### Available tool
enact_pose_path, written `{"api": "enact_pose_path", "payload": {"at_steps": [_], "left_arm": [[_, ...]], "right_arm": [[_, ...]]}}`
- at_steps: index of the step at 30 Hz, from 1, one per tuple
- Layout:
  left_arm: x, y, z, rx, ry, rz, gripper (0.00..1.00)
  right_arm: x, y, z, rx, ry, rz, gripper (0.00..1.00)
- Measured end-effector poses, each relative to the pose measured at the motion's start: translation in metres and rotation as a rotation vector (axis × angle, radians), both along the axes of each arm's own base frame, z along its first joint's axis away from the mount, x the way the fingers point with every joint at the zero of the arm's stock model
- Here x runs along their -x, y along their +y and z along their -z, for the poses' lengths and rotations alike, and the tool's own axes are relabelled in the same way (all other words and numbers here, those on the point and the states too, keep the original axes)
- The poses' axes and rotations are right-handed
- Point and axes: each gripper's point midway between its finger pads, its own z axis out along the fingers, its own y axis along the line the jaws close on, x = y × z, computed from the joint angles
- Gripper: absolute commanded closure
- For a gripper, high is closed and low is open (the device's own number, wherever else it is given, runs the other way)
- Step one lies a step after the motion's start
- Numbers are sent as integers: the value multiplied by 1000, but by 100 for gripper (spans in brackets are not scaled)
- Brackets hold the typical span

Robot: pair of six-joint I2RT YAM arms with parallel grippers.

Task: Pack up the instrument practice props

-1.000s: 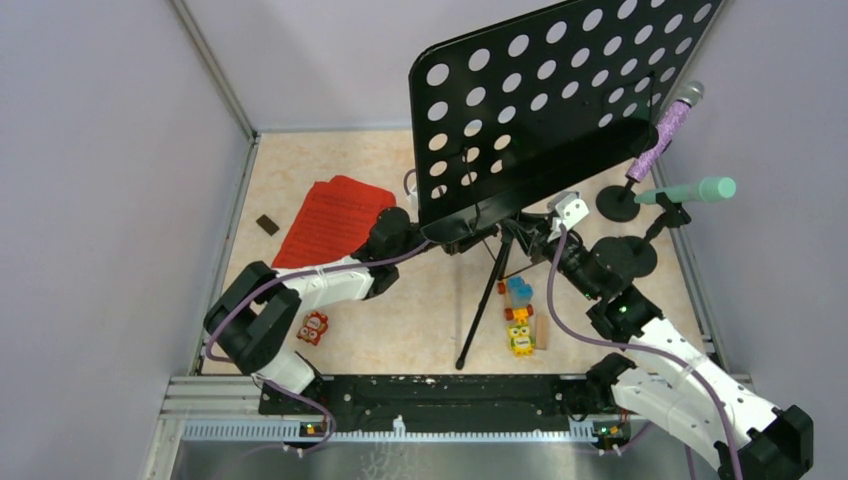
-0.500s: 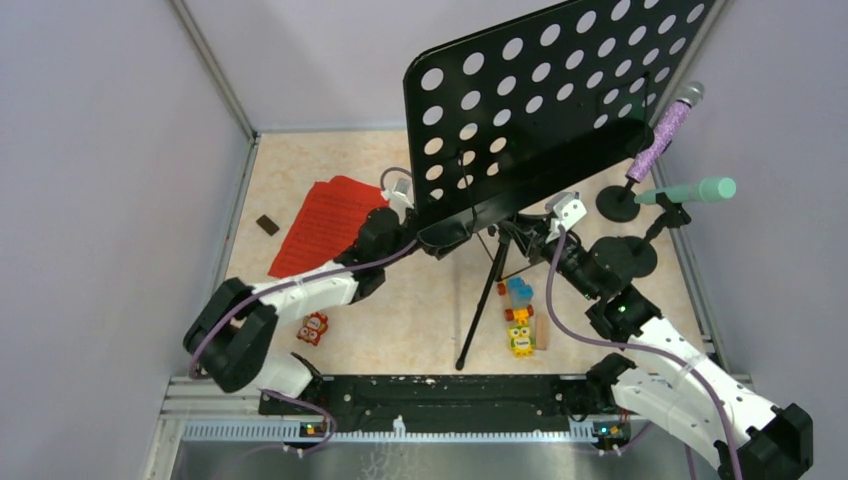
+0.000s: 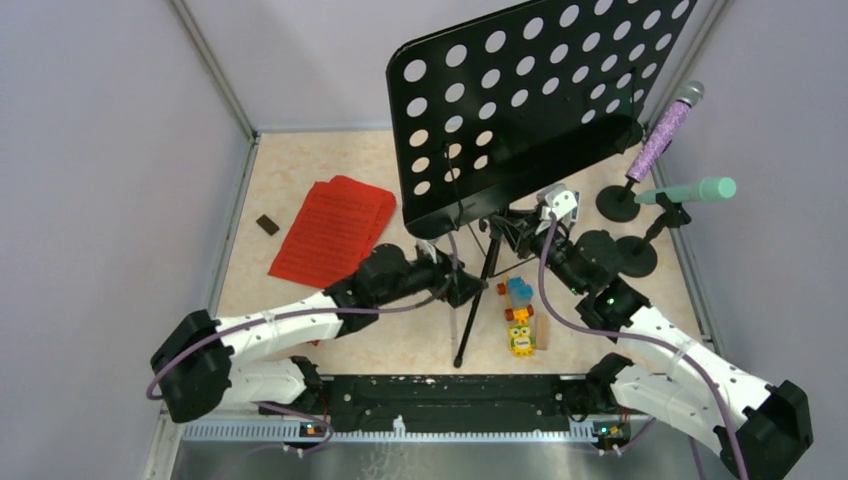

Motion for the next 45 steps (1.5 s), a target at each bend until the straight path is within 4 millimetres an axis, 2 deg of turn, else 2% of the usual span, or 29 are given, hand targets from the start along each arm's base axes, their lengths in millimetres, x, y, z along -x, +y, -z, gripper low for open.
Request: {"api": "enact_pose_path", "payload": {"at_steps": [2, 4, 7, 11, 16, 21, 24, 30, 32, 37, 42, 45], "left_arm": [[12, -12, 28, -94, -8, 39, 11], [18, -18, 47, -159, -14, 53, 11], [12, -19, 64, -234, -32, 22, 12], [-4, -21, 69, -293, -82, -39, 24], [-25, -15, 72, -381, -126, -131, 33], [-45, 9, 78, -496, -164, -258, 34], [-51, 22, 78, -545, -185, -309, 30], [-55, 43, 71, -542, -183, -352, 19], [-52, 48, 73, -536, -178, -347, 18], [-39, 48, 87, -534, -159, -281, 19], [-29, 40, 90, -494, -152, -215, 20], [-25, 37, 88, -474, -147, -194, 21]], "right_arm": [[-3, -1, 0, -8, 11, 39, 100], [-6, -2, 0, -20, 25, 84, 100], [-13, -3, 0, -34, 51, 150, 100], [-24, 0, -1, -50, 78, 231, 100], [-34, 9, -2, -65, 114, 303, 100], [-35, 34, -6, -74, 143, 384, 100], [-35, 52, -6, -75, 159, 399, 100], [-33, 60, -7, -109, 161, 375, 59], [-28, 64, -8, -126, 163, 324, 39], [2, 67, -5, -50, 159, 159, 34], [28, 39, 13, 62, 164, 104, 34], [34, 17, 18, 134, 162, 109, 35]]}}
